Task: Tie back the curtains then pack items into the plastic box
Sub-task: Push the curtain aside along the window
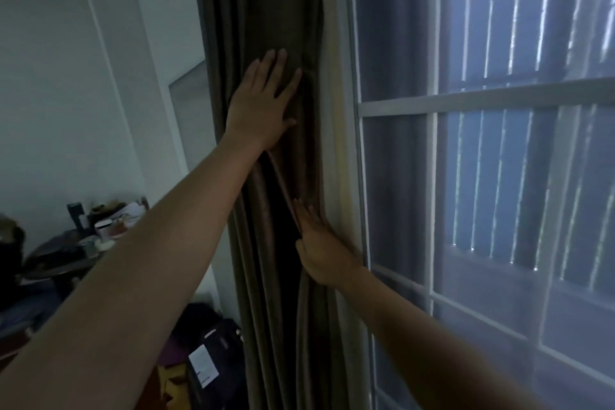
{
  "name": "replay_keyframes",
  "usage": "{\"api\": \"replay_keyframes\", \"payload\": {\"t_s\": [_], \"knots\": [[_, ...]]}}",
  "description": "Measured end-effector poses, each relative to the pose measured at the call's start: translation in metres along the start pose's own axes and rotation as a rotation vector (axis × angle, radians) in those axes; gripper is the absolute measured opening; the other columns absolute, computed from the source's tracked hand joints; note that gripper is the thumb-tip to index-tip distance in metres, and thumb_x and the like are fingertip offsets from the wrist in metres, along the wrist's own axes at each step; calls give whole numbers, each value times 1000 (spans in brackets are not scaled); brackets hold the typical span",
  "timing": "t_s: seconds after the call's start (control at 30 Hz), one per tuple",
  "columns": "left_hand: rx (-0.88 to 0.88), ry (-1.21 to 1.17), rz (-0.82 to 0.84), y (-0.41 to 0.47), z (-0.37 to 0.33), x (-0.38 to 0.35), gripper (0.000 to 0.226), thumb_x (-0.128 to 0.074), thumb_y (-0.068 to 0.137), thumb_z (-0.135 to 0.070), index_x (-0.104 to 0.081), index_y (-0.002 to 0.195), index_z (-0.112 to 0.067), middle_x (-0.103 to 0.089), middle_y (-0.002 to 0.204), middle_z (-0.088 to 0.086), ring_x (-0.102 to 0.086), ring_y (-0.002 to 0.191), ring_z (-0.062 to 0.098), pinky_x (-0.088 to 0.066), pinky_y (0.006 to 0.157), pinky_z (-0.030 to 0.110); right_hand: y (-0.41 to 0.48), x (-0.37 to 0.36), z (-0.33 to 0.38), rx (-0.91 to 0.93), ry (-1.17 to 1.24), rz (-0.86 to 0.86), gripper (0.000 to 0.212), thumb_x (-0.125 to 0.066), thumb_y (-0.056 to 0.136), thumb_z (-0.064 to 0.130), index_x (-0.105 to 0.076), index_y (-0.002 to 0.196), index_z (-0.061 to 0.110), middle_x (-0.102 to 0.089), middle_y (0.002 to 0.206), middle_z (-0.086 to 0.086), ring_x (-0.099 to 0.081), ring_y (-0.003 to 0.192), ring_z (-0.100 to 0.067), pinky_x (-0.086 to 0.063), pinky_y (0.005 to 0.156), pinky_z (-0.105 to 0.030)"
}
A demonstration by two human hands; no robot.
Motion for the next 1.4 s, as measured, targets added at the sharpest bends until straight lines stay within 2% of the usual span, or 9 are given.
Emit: {"api": "replay_keyframes", "payload": {"t_s": [0.13, 0.3, 0.43, 0.6, 0.73, 0.93, 1.13, 1.3, 1.4], "knots": [[-48, -136, -106, -10, -12, 20, 69, -40, 99, -44, -8, 154, -17, -1, 160, 18, -4, 148, 31, 1, 119, 42, -19, -1, -1, -66, 6, 45, 68, -32, 100, 19, 9, 154, 16, 9, 163, 2, 5, 149, -12, -6, 122, -31], [2, -407, -120, -28, -18, 63, 71, -36, 99, -45, 2, 154, -19, 2, 161, 14, -7, 148, 26, -6, 119, 40, -65, 20, 24, -58, -114, 63, 73, -34, 101, 48, 7, 155, 19, 10, 163, 5, 2, 148, -10, -15, 117, -34], [15, -603, -190, -39, -36, 115, 75, -41, 98, -45, 1, 154, -17, 4, 161, 14, -6, 148, 26, -9, 119, 42, -123, 67, 45, 53, -289, -147, 73, -34, 98, 54, -12, 155, 15, -8, 163, -3, -9, 150, -17, -24, 119, -42], [21, -778, -382, -37, -81, 205, 76, -33, 96, -56, -5, 153, -14, -2, 161, 15, -9, 148, 31, -16, 119, 50, -220, 152, 63, 26, -431, -342, 65, -41, 100, 42, -21, 153, 11, -14, 162, -7, -8, 150, -21, -16, 122, -41], [-7, -963, -551, -42, -142, 295, 75, -23, 96, -61, -13, 153, -14, -8, 160, 16, -9, 148, 29, -8, 121, 47, -313, 224, 78, -99, -577, -491, 63, -44, 100, 35, -22, 153, 11, -13, 162, -6, -5, 150, -20, -10, 122, -39], [-172, -1205, -678, -62, -242, 412, 72, -26, 97, -56, -7, 154, -15, -2, 161, 14, -4, 149, 25, -4, 121, 44, -467, 309, 98, -344, -801, -670, 63, -42, 94, 33, -28, 151, 11, -17, 161, -6, -6, 150, -20, -9, 122, -38], [-263, -1391, -743, -82, -320, 510, 71, -35, 98, -51, -9, 154, -15, -4, 161, 13, -4, 149, 25, -4, 120, 41, -592, 363, 112, -587, -1037, -704, 70, -53, 87, 22, -28, 151, 6, -17, 161, -9, -6, 149, -18, -9, 121, -34], [-372, -1468, -759, -83, -370, 574, 73, -32, 96, -56, -11, 153, -16, -6, 161, 12, -6, 149, 28, -14, 120, 49, -640, 385, 120, -760, -1200, -665, 76, -59, 87, 21, -23, 152, 7, -15, 162, -9, -5, 150, -18, -2, 119, -26], [-421, -1474, -806, -75, -392, 612, 73, -37, 96, -52, -10, 153, -14, -7, 161, 14, -7, 149, 29, -16, 120, 47, -663, 400, 119, -838, -1300, -659, 78, -60, 88, 27, -22, 153, 8, -16, 162, -9, -8, 149, -19, -1, 118, -26]]}}
Point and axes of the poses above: each hand's wrist, its own y-axis towards the middle knuckle, its own x-axis out of the back of the hand, z = x × y, the point moved 7 cm from there along y, towards the middle knuckle
